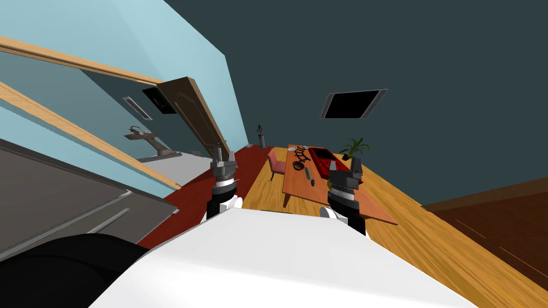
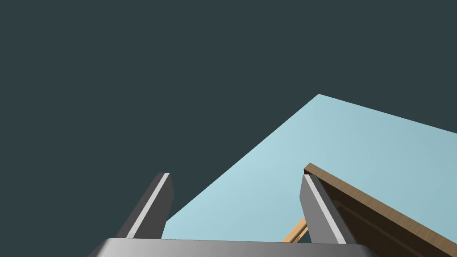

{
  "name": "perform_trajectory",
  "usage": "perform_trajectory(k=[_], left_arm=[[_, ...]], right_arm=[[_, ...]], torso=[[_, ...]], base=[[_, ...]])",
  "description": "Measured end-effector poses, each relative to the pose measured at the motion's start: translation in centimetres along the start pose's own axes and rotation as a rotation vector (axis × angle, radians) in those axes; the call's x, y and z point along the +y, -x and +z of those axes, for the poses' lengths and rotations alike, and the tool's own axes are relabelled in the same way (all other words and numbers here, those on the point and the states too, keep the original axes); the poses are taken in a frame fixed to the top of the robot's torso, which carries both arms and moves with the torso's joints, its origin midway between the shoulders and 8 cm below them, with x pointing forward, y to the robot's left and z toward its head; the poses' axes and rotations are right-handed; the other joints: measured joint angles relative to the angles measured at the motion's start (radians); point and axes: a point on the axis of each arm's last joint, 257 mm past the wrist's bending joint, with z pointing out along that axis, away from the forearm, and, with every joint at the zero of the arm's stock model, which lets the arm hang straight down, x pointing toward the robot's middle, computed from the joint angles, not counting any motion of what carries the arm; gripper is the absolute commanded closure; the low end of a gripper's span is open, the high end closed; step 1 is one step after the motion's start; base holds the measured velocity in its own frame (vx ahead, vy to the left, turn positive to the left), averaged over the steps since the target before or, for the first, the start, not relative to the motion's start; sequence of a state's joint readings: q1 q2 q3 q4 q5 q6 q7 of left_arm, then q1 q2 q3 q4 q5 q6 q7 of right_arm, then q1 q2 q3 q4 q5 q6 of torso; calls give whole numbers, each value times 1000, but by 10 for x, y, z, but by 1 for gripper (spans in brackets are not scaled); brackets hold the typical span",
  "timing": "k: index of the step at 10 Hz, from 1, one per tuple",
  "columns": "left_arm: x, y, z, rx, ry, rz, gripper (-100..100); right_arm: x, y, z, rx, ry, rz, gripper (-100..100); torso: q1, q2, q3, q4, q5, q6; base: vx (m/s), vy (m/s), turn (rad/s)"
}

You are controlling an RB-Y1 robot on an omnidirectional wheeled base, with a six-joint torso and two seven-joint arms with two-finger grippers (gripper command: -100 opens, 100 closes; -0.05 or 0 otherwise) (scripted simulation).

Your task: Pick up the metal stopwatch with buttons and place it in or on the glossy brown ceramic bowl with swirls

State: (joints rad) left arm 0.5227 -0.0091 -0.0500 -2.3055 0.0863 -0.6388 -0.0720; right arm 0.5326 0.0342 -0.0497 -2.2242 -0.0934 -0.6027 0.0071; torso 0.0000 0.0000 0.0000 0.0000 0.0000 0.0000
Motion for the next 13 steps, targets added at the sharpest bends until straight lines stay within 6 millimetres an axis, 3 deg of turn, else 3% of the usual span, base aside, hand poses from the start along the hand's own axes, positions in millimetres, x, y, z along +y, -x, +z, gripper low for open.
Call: perform_trajectory(k=[5,13], left_arm=[[0,0,0,0,0,0,0],[0,0,0,0,0,0,0]], right_arm=[[-34,-5,11,72,-63,14,-100],[-129,10,38,55,-253,122,-100]], torso=[[1,-1,-1,0,0,0],[1,-1,-1,0,0,0]], base=[[12,19,-21],[17,22,-33]])
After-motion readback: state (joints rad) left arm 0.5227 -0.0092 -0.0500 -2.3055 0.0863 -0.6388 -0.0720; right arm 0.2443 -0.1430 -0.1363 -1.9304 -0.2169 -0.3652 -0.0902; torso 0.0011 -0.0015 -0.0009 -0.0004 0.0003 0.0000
